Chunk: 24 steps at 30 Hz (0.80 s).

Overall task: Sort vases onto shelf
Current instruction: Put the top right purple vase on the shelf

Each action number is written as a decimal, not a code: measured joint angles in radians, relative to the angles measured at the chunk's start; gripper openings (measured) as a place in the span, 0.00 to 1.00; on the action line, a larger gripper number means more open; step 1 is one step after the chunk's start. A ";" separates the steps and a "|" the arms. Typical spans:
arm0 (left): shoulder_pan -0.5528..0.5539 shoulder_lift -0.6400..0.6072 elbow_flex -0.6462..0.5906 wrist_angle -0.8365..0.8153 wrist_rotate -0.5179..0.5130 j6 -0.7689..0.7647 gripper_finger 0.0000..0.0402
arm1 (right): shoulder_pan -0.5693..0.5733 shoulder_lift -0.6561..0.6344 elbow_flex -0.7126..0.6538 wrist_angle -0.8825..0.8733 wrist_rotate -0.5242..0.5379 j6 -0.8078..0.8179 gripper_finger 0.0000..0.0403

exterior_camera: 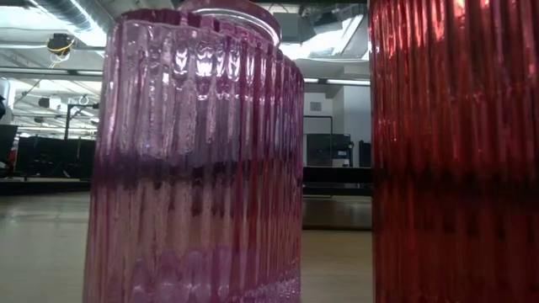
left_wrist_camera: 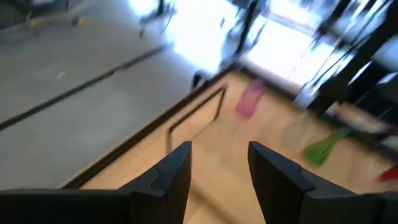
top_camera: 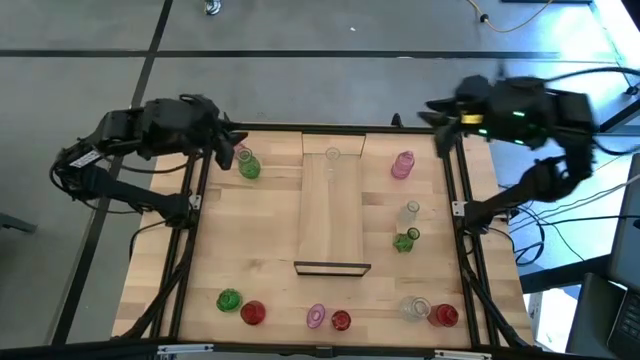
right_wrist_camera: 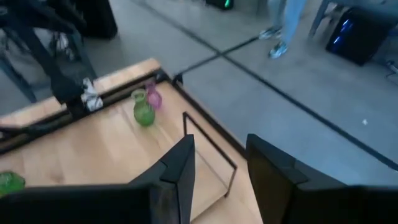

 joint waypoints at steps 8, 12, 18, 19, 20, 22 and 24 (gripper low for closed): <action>-0.121 -0.012 -0.011 0.122 -0.095 0.016 0.38 | 0.139 -0.338 -0.480 0.292 0.088 0.089 0.31; -0.153 -0.032 -0.128 0.128 -0.192 -0.059 0.38 | 0.187 -0.530 -0.849 0.585 0.056 0.129 0.31; -0.168 -0.120 -0.436 0.216 -0.273 -0.229 0.38 | 0.207 -0.729 -1.275 1.013 -0.067 0.208 0.31; -0.168 -0.137 -0.483 0.243 -0.275 -0.256 0.38 | 0.206 -0.749 -1.319 1.072 -0.099 0.211 0.31; -0.168 -0.155 -0.526 0.257 -0.274 -0.287 0.38 | 0.206 -0.766 -1.357 1.129 -0.127 0.212 0.31; -0.168 -0.186 -0.606 0.265 -0.273 -0.350 0.38 | 0.206 -0.793 -1.406 1.181 -0.169 0.200 0.31; -0.177 -0.218 -0.663 0.289 -0.270 -0.402 0.38 | 0.206 -0.814 -1.421 1.150 -0.166 0.188 0.31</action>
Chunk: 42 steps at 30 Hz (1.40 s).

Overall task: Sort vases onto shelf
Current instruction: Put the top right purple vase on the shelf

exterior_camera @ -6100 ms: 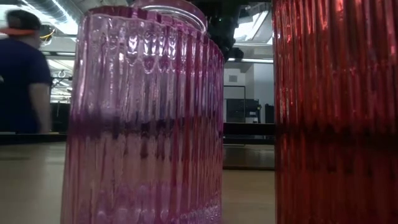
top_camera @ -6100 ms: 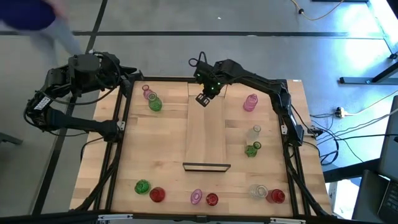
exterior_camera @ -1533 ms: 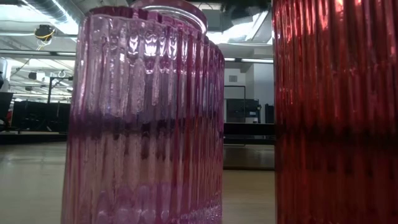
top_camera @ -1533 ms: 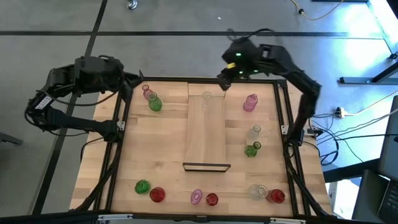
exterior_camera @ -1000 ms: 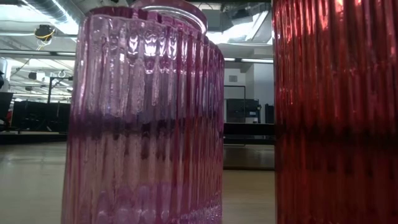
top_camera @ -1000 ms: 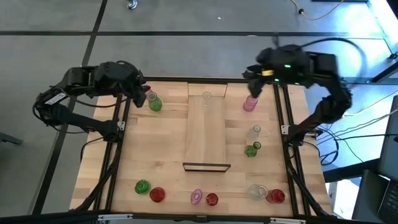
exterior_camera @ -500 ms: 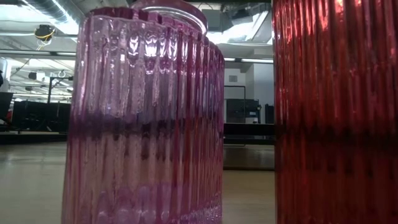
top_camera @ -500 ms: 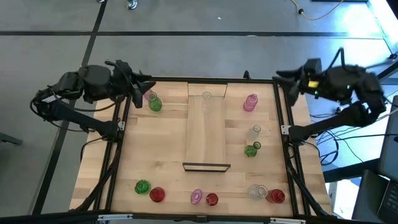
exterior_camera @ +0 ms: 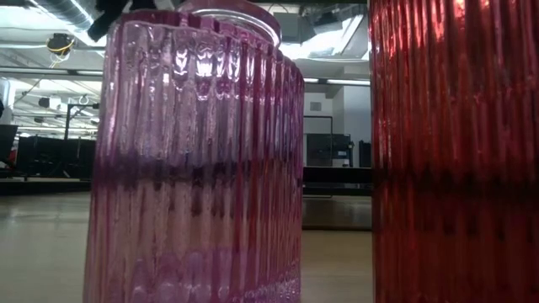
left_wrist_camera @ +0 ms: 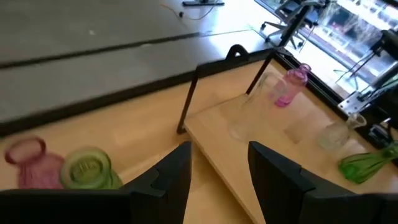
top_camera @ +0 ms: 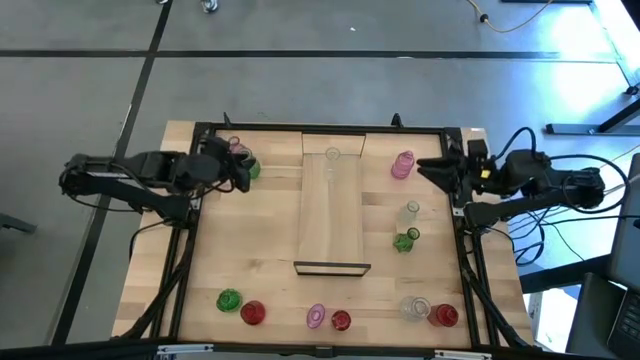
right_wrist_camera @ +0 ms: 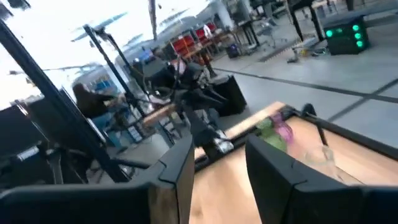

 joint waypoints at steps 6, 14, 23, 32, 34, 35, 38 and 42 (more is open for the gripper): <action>-0.054 -0.061 -0.061 0.007 -0.034 -0.063 0.38 | 0.000 -0.060 0.000 -0.305 0.286 0.080 0.31; -0.076 -0.070 -0.061 0.009 -0.049 -0.064 0.38 | -0.007 -0.029 0.000 -0.540 0.527 0.323 0.31; -0.074 -0.068 -0.062 0.009 -0.080 -0.062 0.38 | -0.240 0.258 0.006 -0.548 0.331 0.311 0.31; -0.088 -0.070 -0.062 0.008 -0.067 -0.063 0.38 | -0.269 0.344 -0.002 -0.553 0.328 0.362 0.49; -0.094 -0.069 -0.062 0.009 -0.067 -0.066 0.38 | -0.323 0.346 -0.012 -0.558 0.277 0.374 0.55; -0.096 -0.069 -0.062 0.008 -0.067 -0.066 0.38 | -0.360 0.350 -0.012 -0.542 0.245 0.374 0.57; -0.097 -0.068 -0.062 0.008 -0.067 -0.063 0.38 | -0.483 0.385 -0.007 -0.471 0.148 0.333 0.60; -0.097 -0.068 -0.062 0.008 -0.067 -0.034 0.38 | -0.612 0.467 -0.006 -0.486 0.025 0.316 0.59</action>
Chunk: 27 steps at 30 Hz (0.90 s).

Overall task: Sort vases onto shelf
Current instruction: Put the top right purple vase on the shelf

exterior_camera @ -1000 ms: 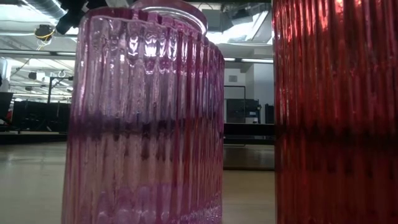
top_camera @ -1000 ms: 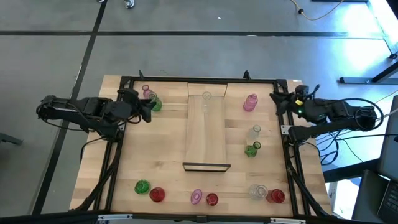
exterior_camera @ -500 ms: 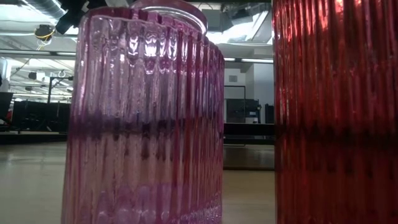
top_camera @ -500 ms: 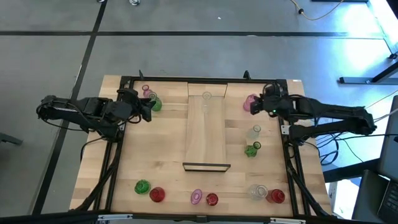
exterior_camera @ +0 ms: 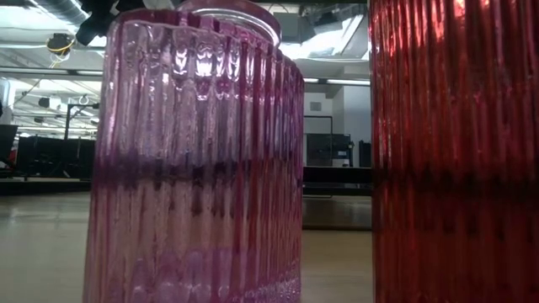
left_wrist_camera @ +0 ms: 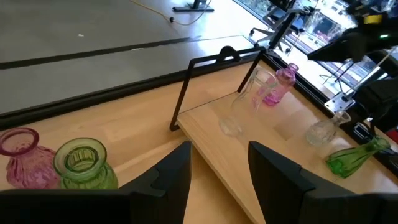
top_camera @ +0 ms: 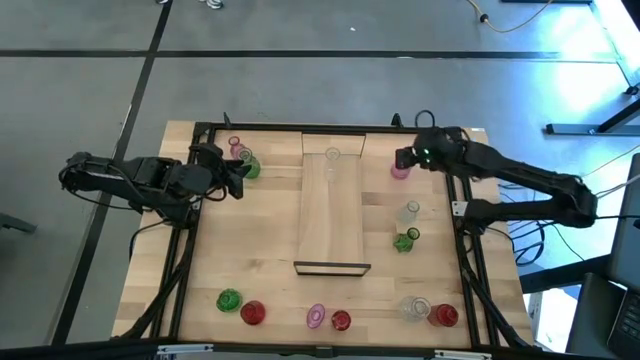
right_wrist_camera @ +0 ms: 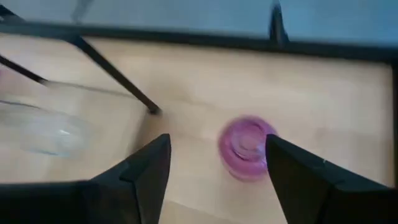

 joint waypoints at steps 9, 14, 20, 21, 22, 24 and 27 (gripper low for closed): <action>0.000 0.000 0.000 0.000 0.000 0.001 0.38 | -0.104 0.123 0.025 0.009 -0.099 -0.075 0.54; 0.000 0.000 0.000 0.000 0.018 -0.003 0.38 | -0.103 0.154 0.032 -0.013 -0.093 -0.083 0.54; 0.000 0.000 0.000 0.000 0.023 -0.003 0.38 | -0.103 0.192 0.033 -0.025 -0.103 -0.082 0.54; 0.000 0.000 0.000 0.000 0.023 -0.003 0.38 | -0.103 0.196 0.032 -0.028 -0.104 -0.081 0.54; 0.000 0.000 0.000 0.000 0.023 -0.003 0.38 | -0.103 0.200 0.032 -0.029 -0.105 -0.079 0.54; 0.000 0.000 0.000 0.000 0.023 -0.003 0.38 | -0.103 0.199 0.032 -0.031 -0.102 -0.078 0.54; 0.000 0.000 0.000 0.000 0.023 -0.003 0.38 | -0.103 0.199 0.032 -0.034 -0.077 -0.079 0.54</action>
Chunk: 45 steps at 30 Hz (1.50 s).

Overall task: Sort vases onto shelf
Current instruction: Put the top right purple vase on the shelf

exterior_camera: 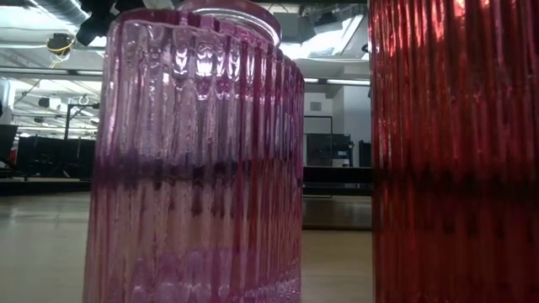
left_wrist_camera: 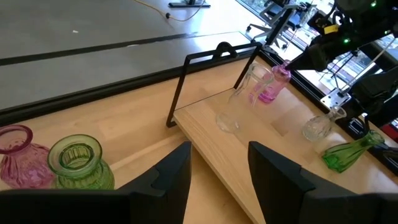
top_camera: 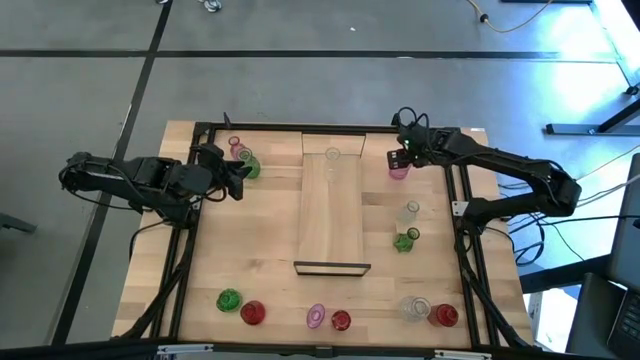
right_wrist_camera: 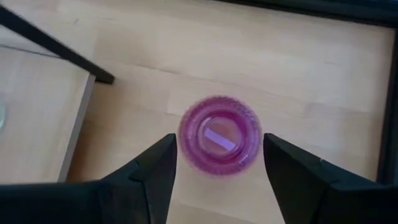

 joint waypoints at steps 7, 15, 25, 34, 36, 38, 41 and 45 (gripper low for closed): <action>0.000 0.000 0.000 0.000 0.000 0.002 0.38 | 0.000 0.016 -0.008 0.036 0.017 -0.002 0.54; 0.000 0.000 0.000 0.000 0.001 0.001 0.38 | 0.000 0.093 -0.008 0.061 0.033 0.005 0.54; 0.000 0.000 0.000 -0.001 0.004 0.002 0.38 | 0.001 0.096 -0.004 0.072 0.021 0.029 0.40; 0.000 0.000 0.000 -0.005 0.004 0.021 0.38 | 0.001 0.062 0.033 0.059 -0.004 0.025 0.22; 0.000 0.000 0.000 -0.005 0.004 0.021 0.38 | 0.001 0.053 0.048 0.031 0.000 0.021 0.22; 0.000 0.000 0.000 -0.005 0.004 0.021 0.38 | 0.001 0.050 0.065 -0.010 0.002 0.009 0.22; 0.000 0.000 0.000 -0.005 0.004 0.022 0.38 | 0.010 0.050 0.106 -0.057 -0.016 -0.019 0.24; 0.000 0.000 0.000 -0.005 0.004 0.022 0.38 | 0.064 0.049 0.183 -0.129 -0.018 -0.056 0.23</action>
